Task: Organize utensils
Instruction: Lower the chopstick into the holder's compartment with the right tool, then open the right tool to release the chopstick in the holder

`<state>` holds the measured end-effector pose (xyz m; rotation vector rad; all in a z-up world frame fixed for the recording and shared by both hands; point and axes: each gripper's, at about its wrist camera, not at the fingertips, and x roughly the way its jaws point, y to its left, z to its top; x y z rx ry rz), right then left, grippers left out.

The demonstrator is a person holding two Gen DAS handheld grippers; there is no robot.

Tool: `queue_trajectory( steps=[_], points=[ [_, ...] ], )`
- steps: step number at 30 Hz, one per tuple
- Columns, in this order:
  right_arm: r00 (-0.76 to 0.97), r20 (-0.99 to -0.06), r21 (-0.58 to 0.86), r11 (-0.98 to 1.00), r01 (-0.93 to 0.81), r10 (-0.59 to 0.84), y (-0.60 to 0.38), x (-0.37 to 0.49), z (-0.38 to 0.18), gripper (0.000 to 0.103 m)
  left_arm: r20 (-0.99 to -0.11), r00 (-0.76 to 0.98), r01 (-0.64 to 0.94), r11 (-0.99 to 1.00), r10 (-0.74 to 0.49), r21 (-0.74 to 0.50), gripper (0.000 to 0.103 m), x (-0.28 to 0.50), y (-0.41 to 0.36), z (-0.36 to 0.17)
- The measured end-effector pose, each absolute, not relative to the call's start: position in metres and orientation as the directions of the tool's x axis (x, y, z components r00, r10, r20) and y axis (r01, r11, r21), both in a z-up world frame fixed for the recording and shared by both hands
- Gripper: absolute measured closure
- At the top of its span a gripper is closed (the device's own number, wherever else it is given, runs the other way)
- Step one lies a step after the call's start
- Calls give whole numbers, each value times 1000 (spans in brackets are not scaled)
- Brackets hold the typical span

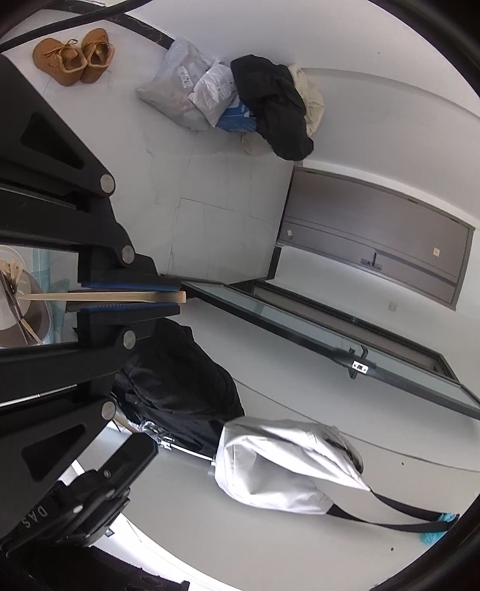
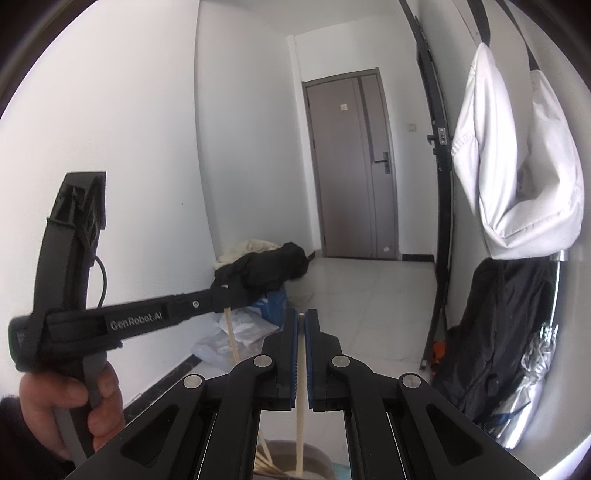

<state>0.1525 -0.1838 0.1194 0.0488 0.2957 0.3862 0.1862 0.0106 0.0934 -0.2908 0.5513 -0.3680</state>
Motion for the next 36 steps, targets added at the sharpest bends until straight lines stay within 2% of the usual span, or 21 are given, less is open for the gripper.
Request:
queue_trajectory(
  steps=[7, 21, 29, 34, 36],
  points=[
    [886, -279, 67, 928, -367, 370, -175, 154, 105, 100, -425, 803, 243, 881, -418, -407, 101, 191, 12, 72],
    [863, -332, 48, 920, -389, 382, -172, 156, 87, 100, -425, 801, 276, 890, -421, -363, 101, 180, 9, 61],
    [836, -394, 34, 915, -402, 382, -166, 158, 69, 100, -493, 733, 300, 874, -468, -383, 101, 173, 15, 50],
    [790, -467, 98, 911, -401, 397, -166, 161, 53, 97, -566, 641, 330, 852, -518, -405, 101, 168, 12, 42],
    [769, -490, 147, 909, -390, 410, -169, 159, 47, 97, -617, 603, 335, 862, -506, -380, 99, 166, 6, 40]
  ],
)
